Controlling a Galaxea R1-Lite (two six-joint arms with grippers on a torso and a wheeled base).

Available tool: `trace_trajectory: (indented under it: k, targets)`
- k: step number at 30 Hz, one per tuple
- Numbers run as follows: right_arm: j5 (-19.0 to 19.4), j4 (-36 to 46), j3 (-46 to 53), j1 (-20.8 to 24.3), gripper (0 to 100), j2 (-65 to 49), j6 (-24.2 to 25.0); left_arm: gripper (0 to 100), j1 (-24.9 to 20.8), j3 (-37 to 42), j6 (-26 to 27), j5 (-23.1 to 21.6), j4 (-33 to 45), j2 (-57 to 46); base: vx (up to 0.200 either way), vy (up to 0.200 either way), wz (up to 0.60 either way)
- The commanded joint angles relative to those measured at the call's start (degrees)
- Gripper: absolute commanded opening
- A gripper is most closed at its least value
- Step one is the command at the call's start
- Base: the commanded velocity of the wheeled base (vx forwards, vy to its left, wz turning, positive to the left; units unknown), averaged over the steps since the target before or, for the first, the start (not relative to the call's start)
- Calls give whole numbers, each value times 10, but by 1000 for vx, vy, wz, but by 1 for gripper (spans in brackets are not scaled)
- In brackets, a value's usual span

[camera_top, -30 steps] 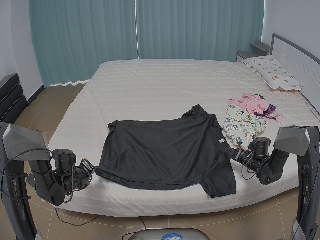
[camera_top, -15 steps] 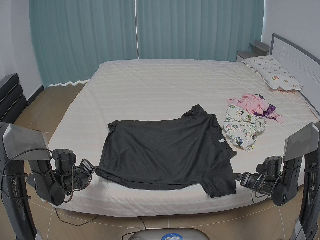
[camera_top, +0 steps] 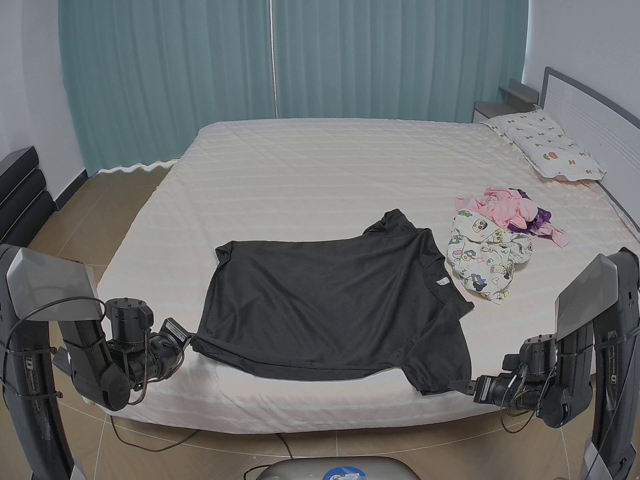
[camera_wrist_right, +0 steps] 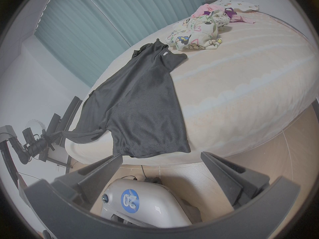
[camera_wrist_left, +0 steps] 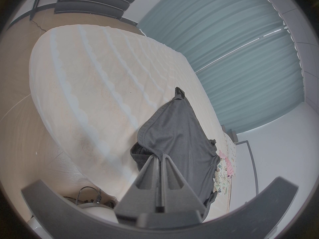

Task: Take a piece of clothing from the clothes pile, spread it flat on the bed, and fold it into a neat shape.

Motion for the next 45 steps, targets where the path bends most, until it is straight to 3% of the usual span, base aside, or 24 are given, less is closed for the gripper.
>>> trace_trajectory:
  k: [1,12,26,27,36,45]
  targets:
    - [3,-9,-22,0,100,9,0,0,0,-1,0,0,0,1,0,0,0]
    - [26,3,-44,0,100,11,-1,0,0,-1,0,0,0,1,0,0,0]
    - [17,23,-82,6,100,27,0,0,0,-1,0,0,0,1,0,0,0]
    - [17,23,-81,6,0,27,1,0,-1,-1,0,0,0,1,0,0,0]
    - [15,16,-58,-9,0,10,3,0,0,-1,0,0,0,1,0,0,0]
    - [45,0,73,-38,0,-43,7,0,-3,9,2,0,1,-4,0,0,0]
